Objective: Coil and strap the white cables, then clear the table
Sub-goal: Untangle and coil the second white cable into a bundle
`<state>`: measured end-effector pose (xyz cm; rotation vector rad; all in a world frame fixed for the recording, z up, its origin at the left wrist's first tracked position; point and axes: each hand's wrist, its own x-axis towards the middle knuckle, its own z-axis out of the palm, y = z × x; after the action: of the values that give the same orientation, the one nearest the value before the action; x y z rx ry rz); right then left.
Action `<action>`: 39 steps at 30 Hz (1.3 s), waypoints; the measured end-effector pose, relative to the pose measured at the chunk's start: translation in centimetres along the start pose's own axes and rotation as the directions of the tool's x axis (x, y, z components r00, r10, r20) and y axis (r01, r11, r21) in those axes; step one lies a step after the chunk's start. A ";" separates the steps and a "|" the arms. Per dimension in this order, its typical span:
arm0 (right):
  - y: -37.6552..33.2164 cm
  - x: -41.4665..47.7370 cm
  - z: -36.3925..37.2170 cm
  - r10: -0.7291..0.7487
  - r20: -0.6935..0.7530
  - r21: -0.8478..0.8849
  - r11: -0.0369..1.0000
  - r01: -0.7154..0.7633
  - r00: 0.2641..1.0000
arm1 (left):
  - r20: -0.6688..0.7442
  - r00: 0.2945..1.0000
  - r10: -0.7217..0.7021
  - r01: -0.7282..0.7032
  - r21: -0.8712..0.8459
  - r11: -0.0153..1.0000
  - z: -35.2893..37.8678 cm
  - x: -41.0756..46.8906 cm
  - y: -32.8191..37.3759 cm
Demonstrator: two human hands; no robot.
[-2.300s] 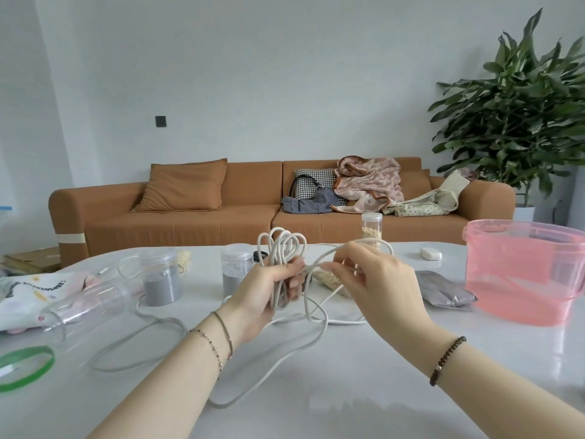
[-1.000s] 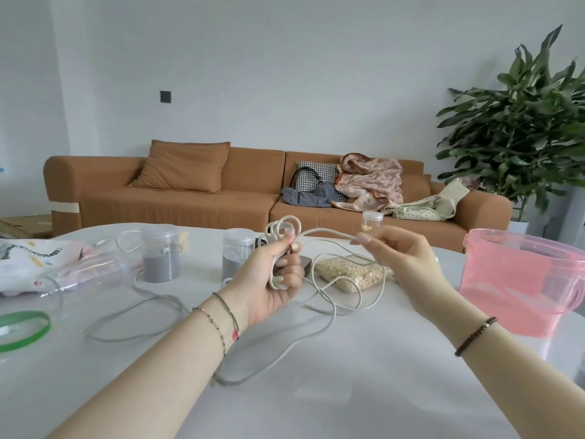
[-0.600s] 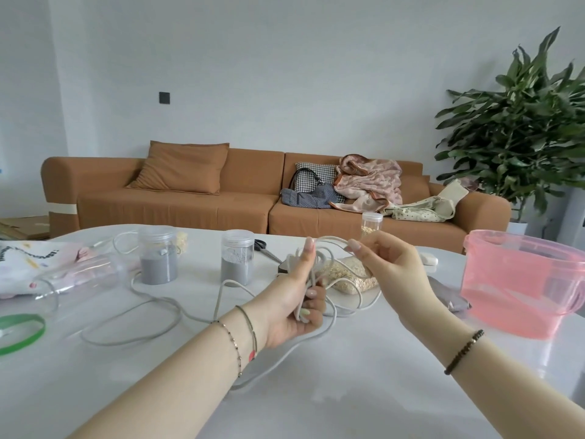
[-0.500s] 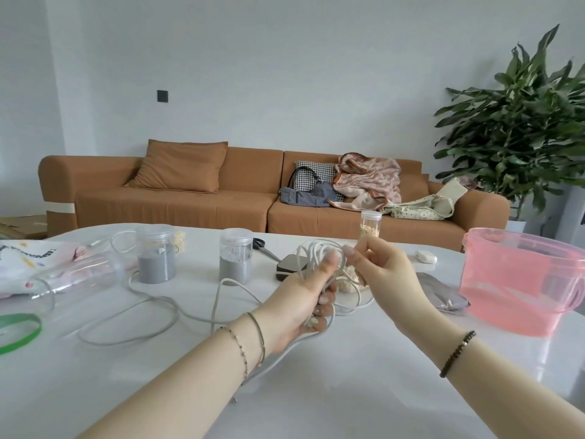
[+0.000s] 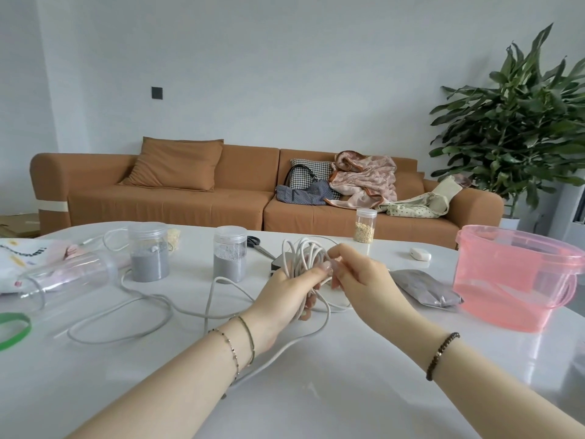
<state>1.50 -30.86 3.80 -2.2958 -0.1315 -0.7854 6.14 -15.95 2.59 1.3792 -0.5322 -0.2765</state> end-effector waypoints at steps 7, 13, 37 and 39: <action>-1.1 0.1 -0.4 0.087 -0.046 0.190 0.979 -0.077 0.995 | 0.031 0.999 0.029 -0.027 -0.065 0.998 -0.4 0.0 0.2; -0.8 -0.2 -0.4 0.066 -0.050 -0.003 0.998 -0.066 0.997 | -0.024 0.999 0.022 -0.024 -0.084 0.996 -0.4 0.3 0.1; -0.9 -2.4 2.5 -0.372 0.316 -0.177 0.880 0.440 0.873 | -0.606 0.789 -0.098 -0.269 -0.484 0.833 -2.2 1.2 2.6; -0.6 -2.3 2.6 -0.336 0.322 -0.199 0.890 0.410 0.885 | -0.515 0.853 -0.083 -0.249 -0.541 0.803 -1.9 0.9 2.9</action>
<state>0.75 -28.41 1.37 -2.6700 -0.6591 -0.6912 7.55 -14.27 5.40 0.7508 -0.0303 0.0226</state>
